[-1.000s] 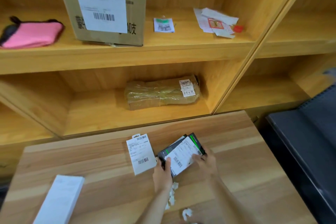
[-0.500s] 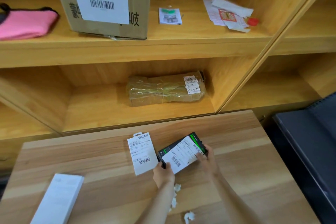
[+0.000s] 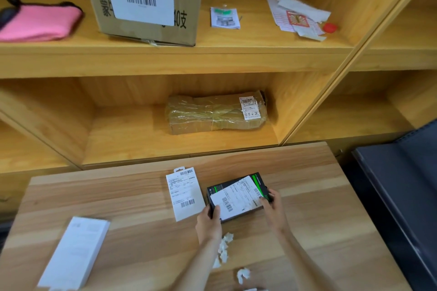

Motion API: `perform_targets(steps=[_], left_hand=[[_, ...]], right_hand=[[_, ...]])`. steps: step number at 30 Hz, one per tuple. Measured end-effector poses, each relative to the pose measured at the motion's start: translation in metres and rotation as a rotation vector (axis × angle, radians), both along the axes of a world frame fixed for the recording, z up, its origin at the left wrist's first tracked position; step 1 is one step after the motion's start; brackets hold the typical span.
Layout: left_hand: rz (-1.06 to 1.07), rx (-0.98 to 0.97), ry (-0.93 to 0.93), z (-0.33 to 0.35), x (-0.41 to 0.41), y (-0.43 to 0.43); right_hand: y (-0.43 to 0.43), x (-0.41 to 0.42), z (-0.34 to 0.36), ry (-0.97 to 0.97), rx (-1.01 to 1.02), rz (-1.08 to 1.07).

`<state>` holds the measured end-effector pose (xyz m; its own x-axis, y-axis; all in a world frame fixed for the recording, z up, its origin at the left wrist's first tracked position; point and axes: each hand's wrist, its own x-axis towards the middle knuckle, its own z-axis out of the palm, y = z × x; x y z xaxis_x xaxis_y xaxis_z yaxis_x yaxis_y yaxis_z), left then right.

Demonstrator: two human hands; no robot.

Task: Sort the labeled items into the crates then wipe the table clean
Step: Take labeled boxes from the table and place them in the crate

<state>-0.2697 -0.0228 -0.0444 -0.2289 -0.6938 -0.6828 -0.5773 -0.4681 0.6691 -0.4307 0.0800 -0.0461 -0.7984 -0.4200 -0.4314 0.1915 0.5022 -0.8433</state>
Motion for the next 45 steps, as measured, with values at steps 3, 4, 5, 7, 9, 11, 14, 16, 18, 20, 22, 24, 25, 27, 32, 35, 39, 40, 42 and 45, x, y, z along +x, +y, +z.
perform_targets(steps=[3, 4, 5, 7, 9, 11, 14, 16, 18, 20, 22, 24, 25, 27, 32, 35, 39, 40, 42, 45], left_hand=[[-0.015, -0.046, 0.017, 0.005, 0.003, 0.0], [-0.012, -0.073, 0.033, 0.014, 0.006, 0.0], [-0.011, -0.1, 0.047, 0.021, 0.008, 0.001], [0.001, -0.151, 0.057, 0.038, 0.014, 0.004], [0.03, -0.178, 0.068, 0.048, 0.023, 0.009], [0.052, -0.177, 0.092, 0.054, 0.033, 0.016], [0.091, -0.191, 0.1, 0.062, 0.051, 0.03], [0.127, -0.195, 0.105, 0.072, 0.067, 0.042], [0.174, -0.184, 0.112, 0.083, 0.084, 0.055], [0.23, -0.17, 0.143, 0.088, 0.102, 0.068], [0.294, -0.172, 0.153, 0.098, 0.123, 0.08], [0.346, -0.166, 0.18, 0.101, 0.143, 0.087], [0.368, -0.168, 0.205, 0.101, 0.157, 0.09], [0.403, -0.177, 0.236, 0.1, 0.177, 0.093], [0.515, -0.214, 0.235, 0.115, 0.235, 0.095], [0.57, -0.216, 0.229, 0.122, 0.273, 0.089], [0.673, -0.189, 0.217, 0.125, 0.321, 0.076], [0.704, -0.183, 0.221, 0.127, 0.34, 0.072], [0.714, -0.214, 0.227, 0.13, 0.366, 0.067], [0.729, -0.288, 0.198, 0.132, 0.419, 0.054]], right_hand=[[0.007, 0.011, 0.012, -0.002, -0.014, -0.009], [0.009, 0.016, 0.016, 0.006, -0.023, -0.001], [0.012, 0.02, 0.021, 0.015, -0.038, 0.005], [0.016, 0.03, 0.031, 0.03, -0.06, 0.0], [0.022, 0.041, 0.04, 0.06, -0.073, 0.002], [0.027, 0.052, 0.049, 0.09, -0.091, 0.015], [0.036, 0.071, 0.065, 0.113, -0.138, 0.017], [0.044, 0.084, 0.073, 0.143, -0.149, 0.045], [0.049, 0.094, 0.078, 0.157, -0.159, 0.057], [0.054, 0.108, 0.081, 0.156, -0.156, 0.087], [0.057, 0.122, 0.087, 0.174, -0.166, 0.129], [0.059, 0.138, 0.091, 0.176, -0.176, 0.165], [0.059, 0.149, 0.095, 0.176, -0.185, 0.195], [0.058, 0.166, 0.1, 0.172, -0.202, 0.227], [0.054, 0.22, 0.111, 0.149, -0.238, 0.294], [0.04, 0.254, 0.118, 0.151, -0.246, 0.352], [0.016, 0.301, 0.127, 0.153, -0.26, 0.429], [0.008, 0.319, 0.129, 0.15, -0.258, 0.454], [-0.004, 0.345, 0.133, 0.147, -0.249, 0.478], [-0.026, 0.397, 0.139, 0.158, -0.245, 0.533]])
